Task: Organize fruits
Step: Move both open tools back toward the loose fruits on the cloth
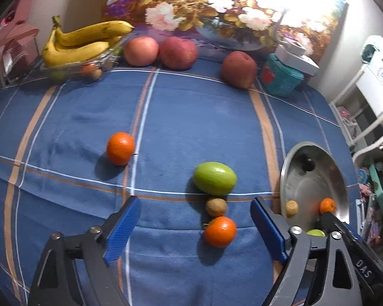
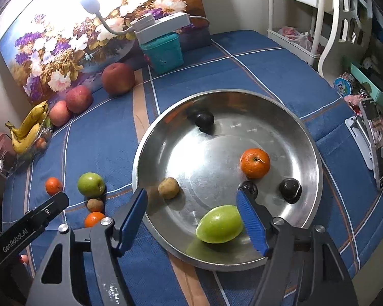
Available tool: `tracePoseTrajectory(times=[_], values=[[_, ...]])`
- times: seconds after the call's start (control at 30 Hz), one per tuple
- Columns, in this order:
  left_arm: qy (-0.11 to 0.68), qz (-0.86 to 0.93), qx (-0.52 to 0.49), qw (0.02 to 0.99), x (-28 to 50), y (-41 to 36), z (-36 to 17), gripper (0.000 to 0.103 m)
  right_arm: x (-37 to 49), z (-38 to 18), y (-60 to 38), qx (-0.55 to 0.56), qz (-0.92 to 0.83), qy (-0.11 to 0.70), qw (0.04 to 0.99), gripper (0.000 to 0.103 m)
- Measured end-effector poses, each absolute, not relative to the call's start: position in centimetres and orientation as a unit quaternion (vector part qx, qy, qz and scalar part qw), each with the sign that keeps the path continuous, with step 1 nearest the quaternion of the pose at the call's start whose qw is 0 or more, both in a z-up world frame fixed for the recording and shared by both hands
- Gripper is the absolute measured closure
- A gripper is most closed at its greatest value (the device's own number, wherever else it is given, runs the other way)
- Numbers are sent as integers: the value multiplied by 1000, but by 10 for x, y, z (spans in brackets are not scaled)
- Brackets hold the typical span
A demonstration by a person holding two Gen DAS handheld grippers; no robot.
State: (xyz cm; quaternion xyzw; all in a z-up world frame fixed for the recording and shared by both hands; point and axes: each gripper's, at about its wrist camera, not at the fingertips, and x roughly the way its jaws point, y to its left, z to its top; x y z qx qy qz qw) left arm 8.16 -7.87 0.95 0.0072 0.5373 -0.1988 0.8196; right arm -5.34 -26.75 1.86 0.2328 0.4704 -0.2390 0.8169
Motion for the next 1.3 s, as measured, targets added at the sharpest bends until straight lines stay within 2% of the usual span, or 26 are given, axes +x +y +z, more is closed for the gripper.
tracePoseTrajectory(times=[0.07,0.13,0.2,0.27,0.67,0.9,1.3], values=[[535,-188,6,823,83,-75,9,0,-53,19,-267,232,-241,469,818,30],[531,-180,8,828,83,-73,9,0,-53,18,-267,229,-241,469,818,28],[524,-170,16,835,83,-71,10,0,-52,17,-266,226,-241,469,819,12],[518,-162,19,840,83,-69,12,0,-52,17,-265,222,-241,466,822,7],[511,-146,17,847,95,-50,21,0,-46,35,-252,217,-243,443,835,7],[483,-98,35,869,112,-22,32,0,-18,47,-227,203,-220,460,836,7],[488,-48,14,872,139,19,26,0,32,21,-159,179,-134,502,835,7]])
